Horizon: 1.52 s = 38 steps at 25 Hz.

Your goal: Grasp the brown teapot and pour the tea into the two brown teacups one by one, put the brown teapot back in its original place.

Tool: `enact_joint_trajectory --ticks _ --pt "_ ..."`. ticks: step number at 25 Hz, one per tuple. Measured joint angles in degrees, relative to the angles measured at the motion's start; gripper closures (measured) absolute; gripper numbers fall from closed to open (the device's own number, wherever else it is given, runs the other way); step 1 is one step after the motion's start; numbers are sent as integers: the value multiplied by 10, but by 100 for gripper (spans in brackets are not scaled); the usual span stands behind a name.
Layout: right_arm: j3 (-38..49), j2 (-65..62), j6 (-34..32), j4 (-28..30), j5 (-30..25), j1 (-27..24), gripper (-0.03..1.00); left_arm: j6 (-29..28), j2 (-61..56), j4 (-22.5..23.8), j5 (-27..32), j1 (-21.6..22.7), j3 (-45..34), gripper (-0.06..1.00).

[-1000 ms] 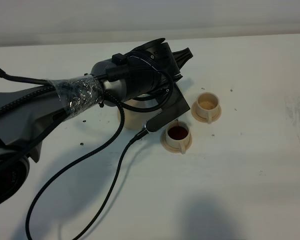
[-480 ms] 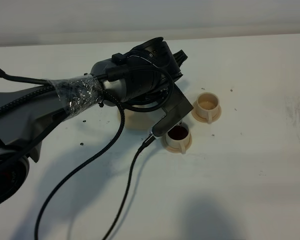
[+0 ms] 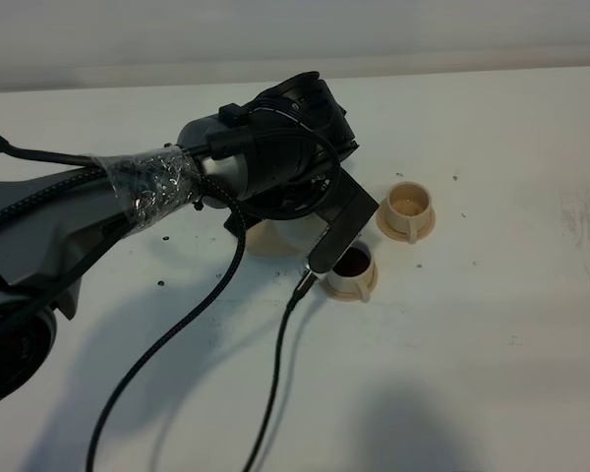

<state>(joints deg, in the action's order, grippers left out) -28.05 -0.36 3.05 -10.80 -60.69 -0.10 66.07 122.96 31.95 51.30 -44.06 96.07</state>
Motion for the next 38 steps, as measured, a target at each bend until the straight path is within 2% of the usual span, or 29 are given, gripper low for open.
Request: enact_joint_trajectory --ticks 5,8,13,22,24,30,34,38 --pt "0 0 0 0 0 0 73 -63 -16 -33 15 0 0 84" --pt "0 0 0 0 0 0 73 -77 -22 -52 34 0 0 84" --pt "0 0 0 0 0 0 73 -118 -22 -62 68 0 0 84" --pt "0 0 0 0 0 0 73 -227 -22 -71 136 1 0 84" --pt "0 0 0 0 0 0 73 -256 -22 -88 140 4 0 84" --pt "0 0 0 0 0 0 73 -333 -23 -178 161 13 0 84" --pt "0 0 0 0 0 0 73 -380 -27 -195 170 16 0 84" --pt "0 0 0 0 0 0 73 -404 -44 -198 170 17 -1 84"
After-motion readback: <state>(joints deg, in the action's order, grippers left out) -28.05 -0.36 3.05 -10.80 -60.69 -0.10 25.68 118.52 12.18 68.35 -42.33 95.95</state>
